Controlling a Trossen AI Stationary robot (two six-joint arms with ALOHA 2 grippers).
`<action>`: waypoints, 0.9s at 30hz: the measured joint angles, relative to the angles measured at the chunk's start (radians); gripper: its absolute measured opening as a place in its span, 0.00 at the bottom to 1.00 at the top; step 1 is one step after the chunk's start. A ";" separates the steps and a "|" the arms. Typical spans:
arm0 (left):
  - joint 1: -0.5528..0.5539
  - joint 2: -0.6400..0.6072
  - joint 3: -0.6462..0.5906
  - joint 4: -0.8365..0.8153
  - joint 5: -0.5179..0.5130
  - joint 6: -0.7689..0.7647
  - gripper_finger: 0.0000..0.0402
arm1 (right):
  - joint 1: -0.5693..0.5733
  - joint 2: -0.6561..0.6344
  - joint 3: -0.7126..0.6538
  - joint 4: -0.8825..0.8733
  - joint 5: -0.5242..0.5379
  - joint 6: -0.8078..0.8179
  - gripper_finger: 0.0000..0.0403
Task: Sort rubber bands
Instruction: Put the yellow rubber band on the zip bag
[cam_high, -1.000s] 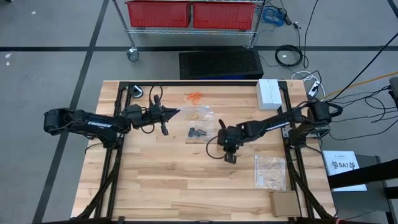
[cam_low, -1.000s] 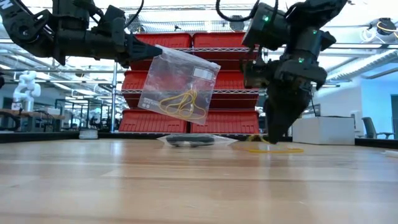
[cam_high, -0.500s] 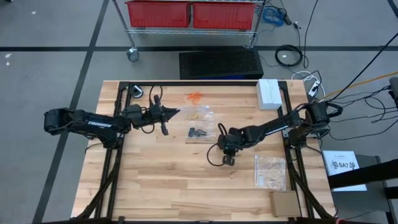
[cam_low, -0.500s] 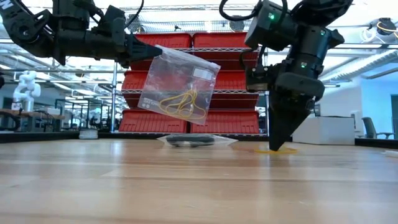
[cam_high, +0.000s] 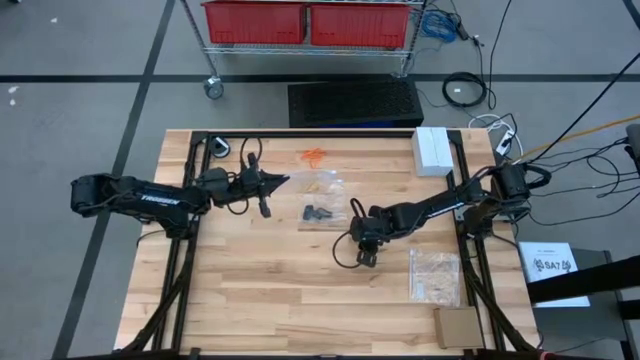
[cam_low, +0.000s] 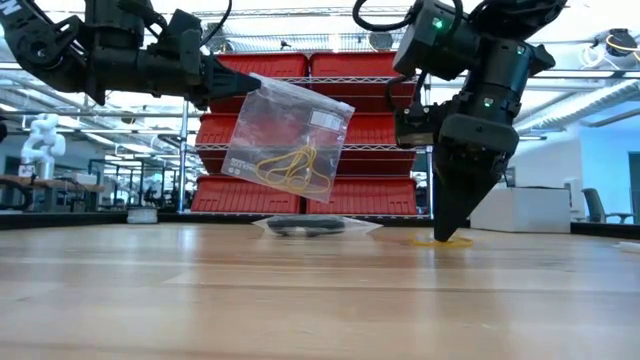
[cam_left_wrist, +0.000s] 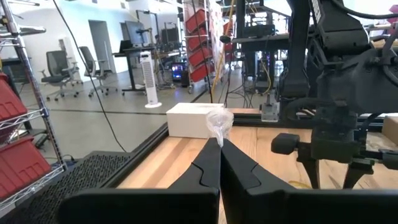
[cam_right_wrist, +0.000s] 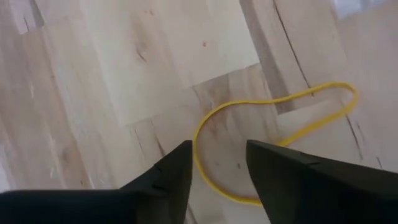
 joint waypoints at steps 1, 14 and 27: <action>0.000 0.000 0.000 0.000 0.000 0.000 0.00 | 0.005 0.000 0.009 -0.014 0.002 0.000 0.41; 0.000 0.000 0.000 -0.001 0.005 0.000 0.00 | 0.017 -0.001 0.041 -0.122 0.058 0.074 0.64; 0.000 0.000 0.000 -0.001 0.018 0.000 0.00 | -0.001 -0.001 0.017 -0.045 -0.053 0.091 0.65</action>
